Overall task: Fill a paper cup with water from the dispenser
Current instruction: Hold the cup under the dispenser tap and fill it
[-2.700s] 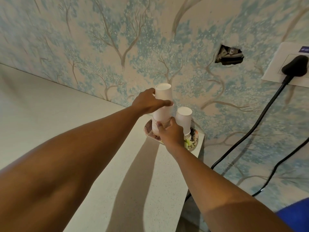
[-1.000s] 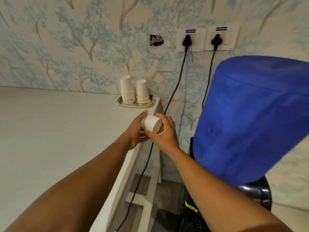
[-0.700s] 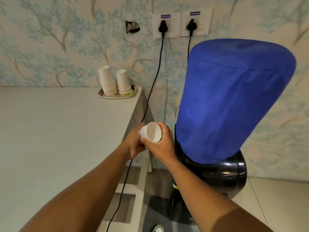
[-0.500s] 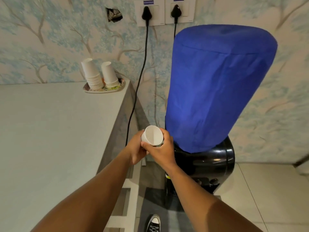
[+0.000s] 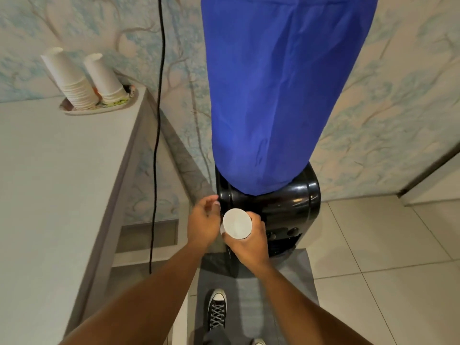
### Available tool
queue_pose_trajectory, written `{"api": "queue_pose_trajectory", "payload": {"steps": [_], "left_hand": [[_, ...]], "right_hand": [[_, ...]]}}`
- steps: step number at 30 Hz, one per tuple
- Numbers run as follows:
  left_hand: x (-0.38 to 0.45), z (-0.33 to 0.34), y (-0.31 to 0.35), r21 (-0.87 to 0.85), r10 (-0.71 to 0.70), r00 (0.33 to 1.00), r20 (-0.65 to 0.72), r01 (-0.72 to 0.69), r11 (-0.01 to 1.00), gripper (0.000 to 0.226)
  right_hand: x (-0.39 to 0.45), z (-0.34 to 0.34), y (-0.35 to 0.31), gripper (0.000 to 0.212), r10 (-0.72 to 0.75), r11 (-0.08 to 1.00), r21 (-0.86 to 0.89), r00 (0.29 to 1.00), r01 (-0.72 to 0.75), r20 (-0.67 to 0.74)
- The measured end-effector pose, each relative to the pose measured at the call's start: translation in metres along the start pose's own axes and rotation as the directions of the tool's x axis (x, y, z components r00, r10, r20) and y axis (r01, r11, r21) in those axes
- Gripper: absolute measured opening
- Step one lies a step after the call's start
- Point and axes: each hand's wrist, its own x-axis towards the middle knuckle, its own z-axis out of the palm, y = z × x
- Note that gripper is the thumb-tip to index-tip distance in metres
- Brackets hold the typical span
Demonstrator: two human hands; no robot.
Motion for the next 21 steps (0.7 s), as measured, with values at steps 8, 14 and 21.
{"api": "queue_pose_trajectory", "payload": {"steps": [8, 14, 21], "left_hand": [[-0.018, 0.037, -0.017, 0.381, 0.425, 0.877, 0.222, -0.48, 0.79, 0.041], [-0.026, 0.068, -0.028, 0.416, 0.533, 0.768, 0.354, -0.64, 0.646, 0.047], [-0.02, 0.094, -0.041, 0.513, 0.503, 0.734, 0.456, -0.679, 0.525, 0.069]], "right_hand": [[-0.011, -0.016, 0.056, 0.086, 0.073, 0.997, -0.025, 0.995, -0.075, -0.063], [-0.012, -0.031, 0.088, 0.079, 0.105, 0.995, 0.005, 0.99, -0.105, -0.097], [-0.01, -0.036, 0.132, 0.079, 0.163, 0.984, -0.058, 0.981, -0.17, -0.106]]}}
